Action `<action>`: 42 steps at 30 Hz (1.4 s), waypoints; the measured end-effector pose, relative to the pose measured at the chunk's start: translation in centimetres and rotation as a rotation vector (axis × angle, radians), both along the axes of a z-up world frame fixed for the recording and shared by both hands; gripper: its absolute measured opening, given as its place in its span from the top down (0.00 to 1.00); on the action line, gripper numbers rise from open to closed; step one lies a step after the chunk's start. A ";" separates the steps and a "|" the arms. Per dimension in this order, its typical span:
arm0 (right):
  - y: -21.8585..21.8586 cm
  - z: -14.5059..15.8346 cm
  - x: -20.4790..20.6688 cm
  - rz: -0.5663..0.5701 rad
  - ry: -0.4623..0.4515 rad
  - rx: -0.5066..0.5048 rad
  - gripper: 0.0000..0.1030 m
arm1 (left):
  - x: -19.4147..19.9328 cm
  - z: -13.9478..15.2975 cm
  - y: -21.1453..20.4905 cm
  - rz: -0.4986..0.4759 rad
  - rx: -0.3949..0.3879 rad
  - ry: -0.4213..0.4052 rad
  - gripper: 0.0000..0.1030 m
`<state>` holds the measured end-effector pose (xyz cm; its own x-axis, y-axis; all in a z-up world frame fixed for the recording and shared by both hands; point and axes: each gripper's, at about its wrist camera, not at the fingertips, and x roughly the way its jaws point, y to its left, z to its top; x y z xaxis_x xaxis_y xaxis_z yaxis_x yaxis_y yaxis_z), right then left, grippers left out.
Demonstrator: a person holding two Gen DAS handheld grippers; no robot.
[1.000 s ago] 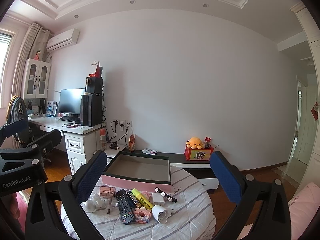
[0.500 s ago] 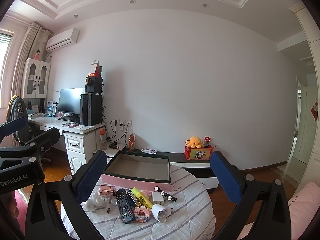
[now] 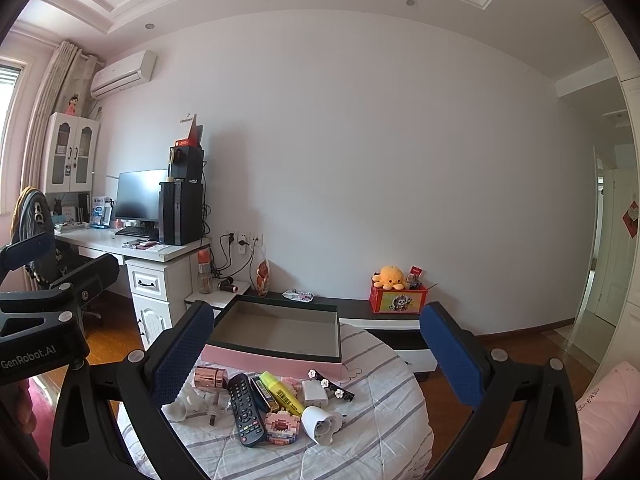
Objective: Organize rigid objects
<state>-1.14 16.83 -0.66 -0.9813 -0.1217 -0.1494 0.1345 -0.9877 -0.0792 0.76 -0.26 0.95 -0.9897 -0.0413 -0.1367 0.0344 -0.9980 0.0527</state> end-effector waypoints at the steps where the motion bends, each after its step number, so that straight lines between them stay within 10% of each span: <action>1: 0.0 -0.1 -0.2 -0.001 -0.004 0.000 0.00 | -0.3 -0.1 0.0 0.000 -0.003 -0.004 0.00; 42: 6.4 -14.8 -21.9 -0.115 -0.465 0.013 0.00 | -36.6 -16.8 -7.3 -0.067 0.006 -0.717 0.06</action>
